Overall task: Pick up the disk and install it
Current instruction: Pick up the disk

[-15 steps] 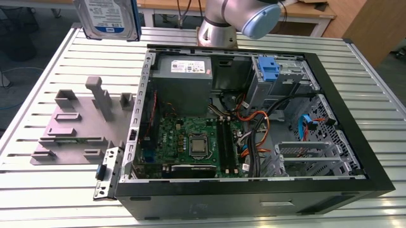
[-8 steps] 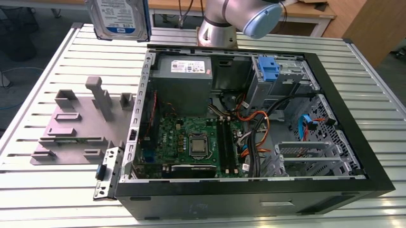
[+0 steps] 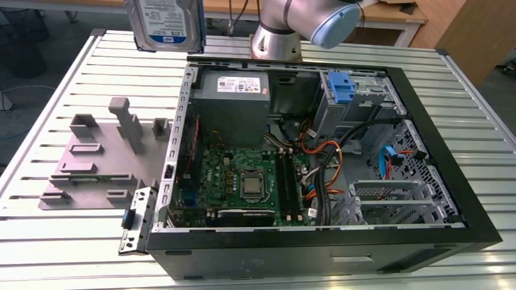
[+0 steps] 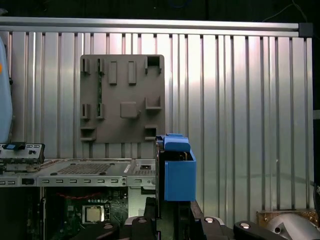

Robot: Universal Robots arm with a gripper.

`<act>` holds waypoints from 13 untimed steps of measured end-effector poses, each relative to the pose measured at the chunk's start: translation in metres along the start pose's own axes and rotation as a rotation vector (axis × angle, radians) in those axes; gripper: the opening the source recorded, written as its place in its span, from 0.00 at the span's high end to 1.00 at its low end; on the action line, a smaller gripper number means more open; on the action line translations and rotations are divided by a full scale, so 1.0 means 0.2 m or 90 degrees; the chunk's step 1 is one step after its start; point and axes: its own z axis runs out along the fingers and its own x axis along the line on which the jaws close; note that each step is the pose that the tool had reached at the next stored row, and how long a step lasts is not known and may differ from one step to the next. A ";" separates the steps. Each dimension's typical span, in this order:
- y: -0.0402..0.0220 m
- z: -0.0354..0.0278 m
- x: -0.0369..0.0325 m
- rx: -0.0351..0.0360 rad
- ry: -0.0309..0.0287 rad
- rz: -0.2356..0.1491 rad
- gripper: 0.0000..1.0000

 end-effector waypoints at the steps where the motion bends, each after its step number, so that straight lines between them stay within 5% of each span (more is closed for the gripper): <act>1: -0.012 0.000 0.000 0.0000 0.0000 0.000 0.65; 13: -0.177 -0.001 -0.003 0.0000 0.0000 0.000 0.65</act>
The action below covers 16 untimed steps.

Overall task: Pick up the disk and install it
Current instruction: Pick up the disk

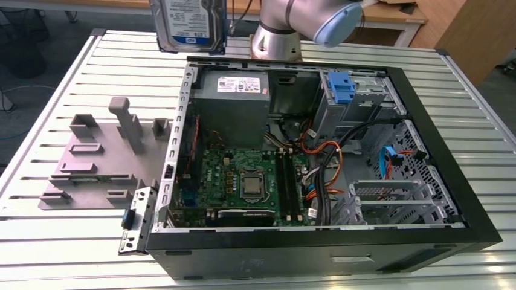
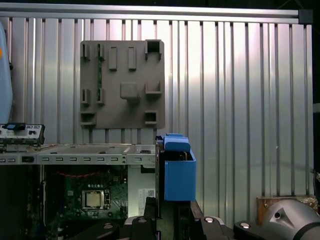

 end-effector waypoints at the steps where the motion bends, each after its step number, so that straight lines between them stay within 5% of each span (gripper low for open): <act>1: -0.014 0.000 0.000 0.0000 0.0000 0.000 0.65; 16: -0.194 0.002 -0.004 0.0000 0.0000 0.000 0.65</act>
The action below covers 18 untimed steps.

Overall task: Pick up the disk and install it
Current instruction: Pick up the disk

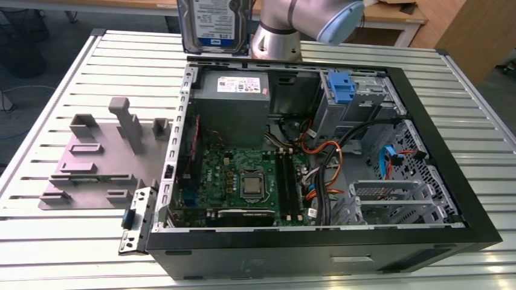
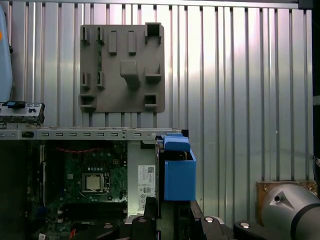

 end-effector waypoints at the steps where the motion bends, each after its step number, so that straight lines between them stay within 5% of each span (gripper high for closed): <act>1: -0.010 0.002 0.000 0.0000 0.0000 0.000 0.65; 18: -0.127 0.064 0.001 0.0000 0.0000 0.000 0.65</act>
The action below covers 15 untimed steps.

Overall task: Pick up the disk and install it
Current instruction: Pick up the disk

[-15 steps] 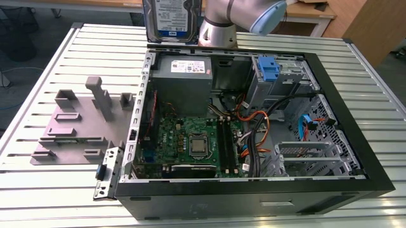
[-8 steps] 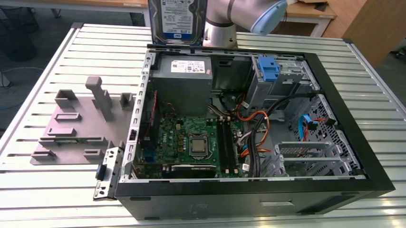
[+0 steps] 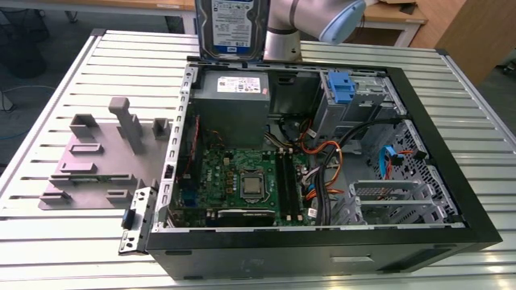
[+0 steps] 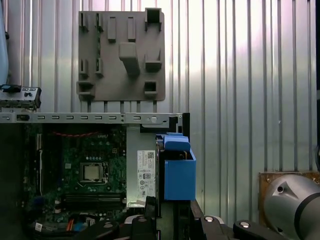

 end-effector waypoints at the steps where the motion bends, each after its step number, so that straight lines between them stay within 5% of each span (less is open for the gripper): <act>1: -0.006 0.003 0.000 0.0000 0.0000 0.000 0.65; 8: -0.054 0.026 0.000 0.0000 0.0000 0.000 0.65; 15: -0.143 0.038 0.001 -0.0001 0.0001 0.000 0.65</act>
